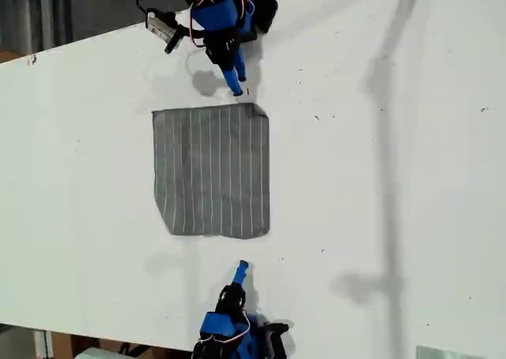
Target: Grasp corners of a square towel and fold twice.
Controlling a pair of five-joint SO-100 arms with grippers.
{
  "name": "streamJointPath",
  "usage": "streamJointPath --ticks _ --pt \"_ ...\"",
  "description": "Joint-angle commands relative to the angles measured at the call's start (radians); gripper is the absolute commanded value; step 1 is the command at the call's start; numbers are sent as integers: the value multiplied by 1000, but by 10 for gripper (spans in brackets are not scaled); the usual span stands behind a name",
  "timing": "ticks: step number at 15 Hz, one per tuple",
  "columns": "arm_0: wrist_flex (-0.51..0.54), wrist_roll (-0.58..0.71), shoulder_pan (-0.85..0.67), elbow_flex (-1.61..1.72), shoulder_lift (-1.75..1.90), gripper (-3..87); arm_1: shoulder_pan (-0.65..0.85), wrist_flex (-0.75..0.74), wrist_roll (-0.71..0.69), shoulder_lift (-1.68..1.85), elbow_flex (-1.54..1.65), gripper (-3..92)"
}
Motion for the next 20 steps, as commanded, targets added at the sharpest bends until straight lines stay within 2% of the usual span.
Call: streamJointPath --ticks 1,5,6,7,8,9,11,12,13,15,17,20 --pt "34 -423 -267 -17 6 -1 23 -160 -130 -11 81 258" --pt "37 -410 -265 -21 6 30 26 -163 -130 -11 83 258" --pt "23 -390 -255 -25 6 58 34 -147 -178 -11 15 264" --pt "-67 -345 -239 -29 2 66 69 -75 -236 -57 -137 269" --pt "-63 -321 -245 -147 -94 77 117 -43 -304 -218 -290 279" --pt "-3 -314 -244 -420 -413 86 124 -100 -347 -466 -393 287" --pt "51 -295 -94 -942 -1224 103 35 -281 -345 -1002 -480 313" --pt "60 -291 -58 -1088 -1537 121 -6 -348 -328 -1163 -468 316" --pt "26 -296 -20 -1163 -1759 147 -67 -407 -284 -1220 -428 317" --pt "-98 -313 91 -1238 -1934 162 -169 -423 -186 -1095 -322 319" --pt "-161 -360 158 -1239 -1937 167 -227 -416 -121 -974 -224 319" --pt "-282 -410 193 -1118 -1862 167 -282 -535 -120 -1106 -268 317"
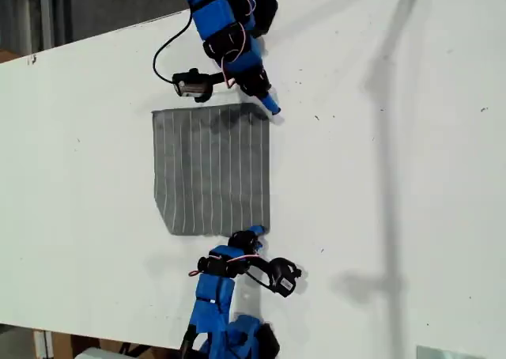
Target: Grasp corners of a square towel and fold twice.
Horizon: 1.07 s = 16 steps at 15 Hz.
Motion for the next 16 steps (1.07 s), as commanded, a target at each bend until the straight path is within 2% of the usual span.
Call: streamJointPath --ticks 1,4,9,11,16 --pt "-103 -17 21 92 109 167 -5 -78 -15 -137 -72 319" --pt "-164 -25 23 150 140 167 81 -127 -89 -267 -103 320" --pt "-196 -11 28 150 138 167 267 40 -255 -235 -163 320" --pt "-206 -9 21 152 137 163 311 38 -288 -261 -164 297" --pt "-227 -15 20 158 130 162 216 -64 -238 -388 -213 287"
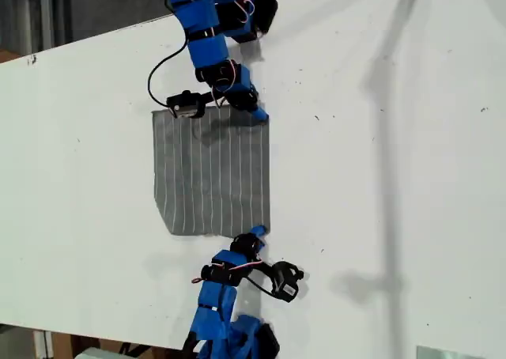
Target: Grasp corners of a square towel and fold twice.
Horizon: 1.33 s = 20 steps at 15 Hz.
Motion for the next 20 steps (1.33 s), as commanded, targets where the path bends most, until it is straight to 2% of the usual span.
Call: streamJointPath --ticks 1,2,4,6,9,12,18,19,20 --pt "-18 -3 5 -6 41 161 -44 -37 14 -77 -104 280" --pt "-20 -3 3 -6 37 161 -54 -37 6 -141 -164 264" --pt "-31 0 -2 0 25 144 -51 -2 -3 -259 -273 130" --pt "-51 6 -6 12 12 -4 -44 5 -3 -270 -285 0" --pt "-52 3 11 8 14 -4 -49 26 -2 -255 -290 -1" --pt "-40 5 38 -23 31 -4 -81 109 9 -199 -341 -1" --pt "63 40 81 -156 104 -4 -158 247 23 -97 -471 -1" --pt "64 46 67 -161 91 9 -163 242 28 -114 -471 -1" --pt "55 54 52 -161 63 91 -169 235 32 -135 -471 -1"
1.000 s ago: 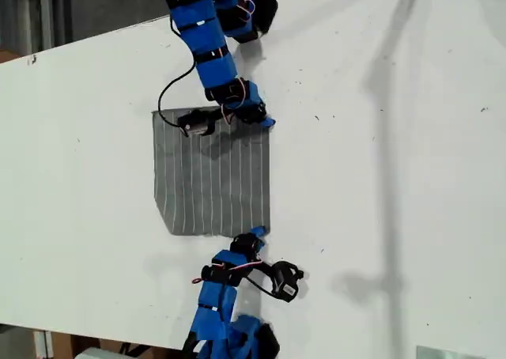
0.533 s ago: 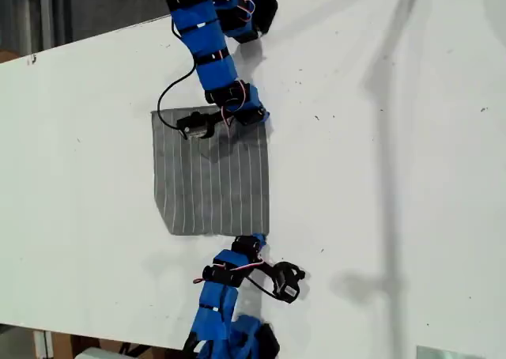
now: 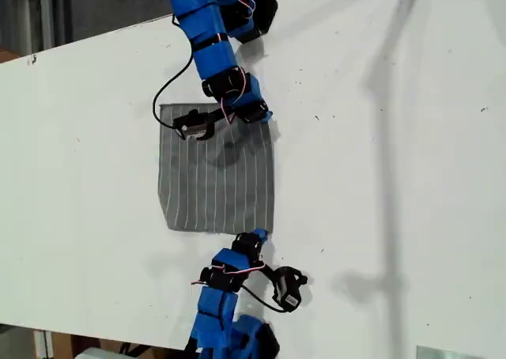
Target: Grasp corners of a square towel and fold twice.
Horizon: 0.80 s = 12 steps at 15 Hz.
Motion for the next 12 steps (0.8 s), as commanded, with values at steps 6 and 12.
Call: streamJointPath --ticks 6,12 --pt "-34 6 -84 -101 -256 214 -61 -28 17 -9 -95 -1" --pt "46 -55 0 -207 -285 -4 -115 -23 43 -6 -138 -1"
